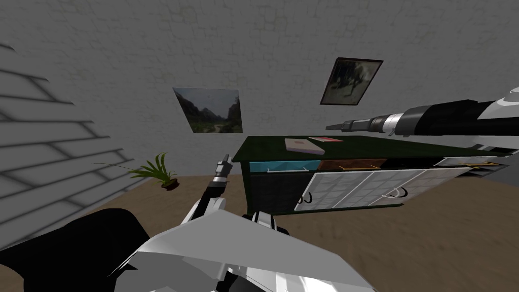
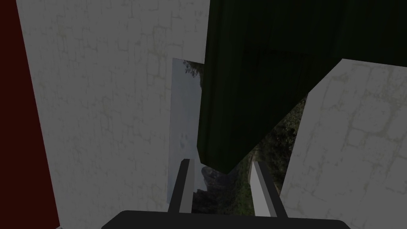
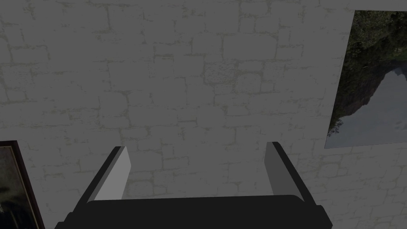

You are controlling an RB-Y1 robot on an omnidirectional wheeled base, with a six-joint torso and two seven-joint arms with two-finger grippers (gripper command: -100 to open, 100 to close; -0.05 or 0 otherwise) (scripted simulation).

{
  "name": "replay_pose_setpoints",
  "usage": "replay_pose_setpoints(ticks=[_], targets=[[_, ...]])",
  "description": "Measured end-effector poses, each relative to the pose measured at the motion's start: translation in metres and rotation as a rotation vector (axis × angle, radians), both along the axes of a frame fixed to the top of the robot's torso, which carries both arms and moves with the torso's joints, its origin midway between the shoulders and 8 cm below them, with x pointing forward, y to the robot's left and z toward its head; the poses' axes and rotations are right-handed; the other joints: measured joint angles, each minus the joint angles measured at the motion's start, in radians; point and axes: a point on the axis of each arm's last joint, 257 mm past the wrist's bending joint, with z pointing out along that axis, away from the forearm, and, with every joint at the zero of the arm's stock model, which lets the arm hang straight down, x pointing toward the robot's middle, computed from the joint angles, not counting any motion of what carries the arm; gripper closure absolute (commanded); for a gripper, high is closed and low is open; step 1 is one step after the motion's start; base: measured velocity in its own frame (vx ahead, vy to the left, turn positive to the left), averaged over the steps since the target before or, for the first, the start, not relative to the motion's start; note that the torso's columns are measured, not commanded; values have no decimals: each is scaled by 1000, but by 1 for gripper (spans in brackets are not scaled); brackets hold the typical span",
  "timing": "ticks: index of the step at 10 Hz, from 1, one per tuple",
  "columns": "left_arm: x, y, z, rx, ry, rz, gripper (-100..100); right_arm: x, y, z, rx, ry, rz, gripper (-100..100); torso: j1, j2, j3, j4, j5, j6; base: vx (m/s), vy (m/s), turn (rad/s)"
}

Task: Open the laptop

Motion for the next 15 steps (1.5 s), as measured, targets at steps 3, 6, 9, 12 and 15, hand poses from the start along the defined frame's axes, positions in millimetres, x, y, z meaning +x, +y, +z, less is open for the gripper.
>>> replay_pose_setpoints(ticks=[3,6,9,12,15], targets=[[0,1,0,0,1,2,0,0,0,0,0,0,0,-100,1,0,0,0,0,-1,-2,2,-7],[-1,2,0,1,1,5,0,1,16,14,-3,-2,16,-100,0,0,0,0,0,0,-4,-5,-17],[-2,5,1,2,-1,11,0,1,36,29,-2,-3,36,-100,-5,0,0,-1,-1,2,-5,-15,-37],[-3,9,2,5,-2,21,0,3,51,41,-2,-2,51,-100,-10,-2,-1,-2,-2,4,1,-24,-36],[-5,14,1,7,-1,32,0,3,55,46,-1,-1,55,-100,-8,-2,-1,-1,-3,4,-2,-2,-19]])
